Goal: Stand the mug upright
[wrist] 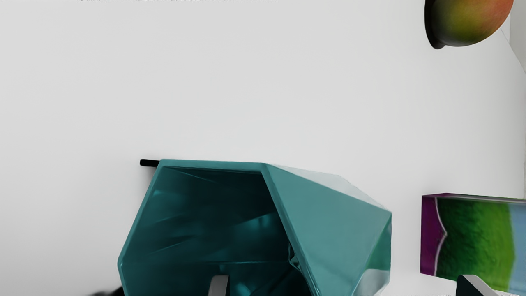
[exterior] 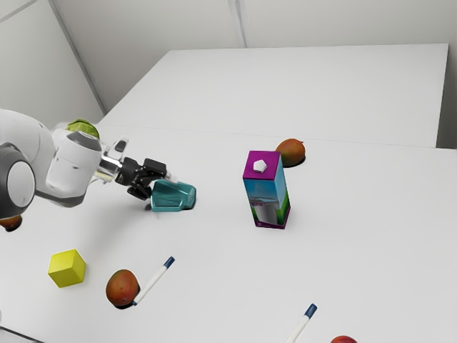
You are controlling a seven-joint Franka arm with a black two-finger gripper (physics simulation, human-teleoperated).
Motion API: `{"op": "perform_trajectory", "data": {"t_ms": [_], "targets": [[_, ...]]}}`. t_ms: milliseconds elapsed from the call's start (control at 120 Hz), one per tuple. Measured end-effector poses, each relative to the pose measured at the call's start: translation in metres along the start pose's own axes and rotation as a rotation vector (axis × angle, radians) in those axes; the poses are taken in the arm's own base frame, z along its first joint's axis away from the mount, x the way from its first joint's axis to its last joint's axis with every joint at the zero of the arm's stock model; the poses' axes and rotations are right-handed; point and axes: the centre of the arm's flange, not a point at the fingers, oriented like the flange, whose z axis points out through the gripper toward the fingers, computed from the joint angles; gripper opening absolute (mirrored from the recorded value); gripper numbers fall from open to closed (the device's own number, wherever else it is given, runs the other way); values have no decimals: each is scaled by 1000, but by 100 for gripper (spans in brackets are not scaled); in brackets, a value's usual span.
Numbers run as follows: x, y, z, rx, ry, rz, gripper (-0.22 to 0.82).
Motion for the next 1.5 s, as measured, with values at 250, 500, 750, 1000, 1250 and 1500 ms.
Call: {"op": "perform_trajectory", "data": {"t_ms": [250,500,750,1000,1250,1500], "targets": [[0,1,1,-8,0,39,42],[0,2,1,-12,3,64,21],[1,2,1,-11,9,79,1],[4,15,-2,-7,18,112,-12],[10,50,-18,4,42,190,-16],[11,101,-3,171,-73,356,-17]]}}
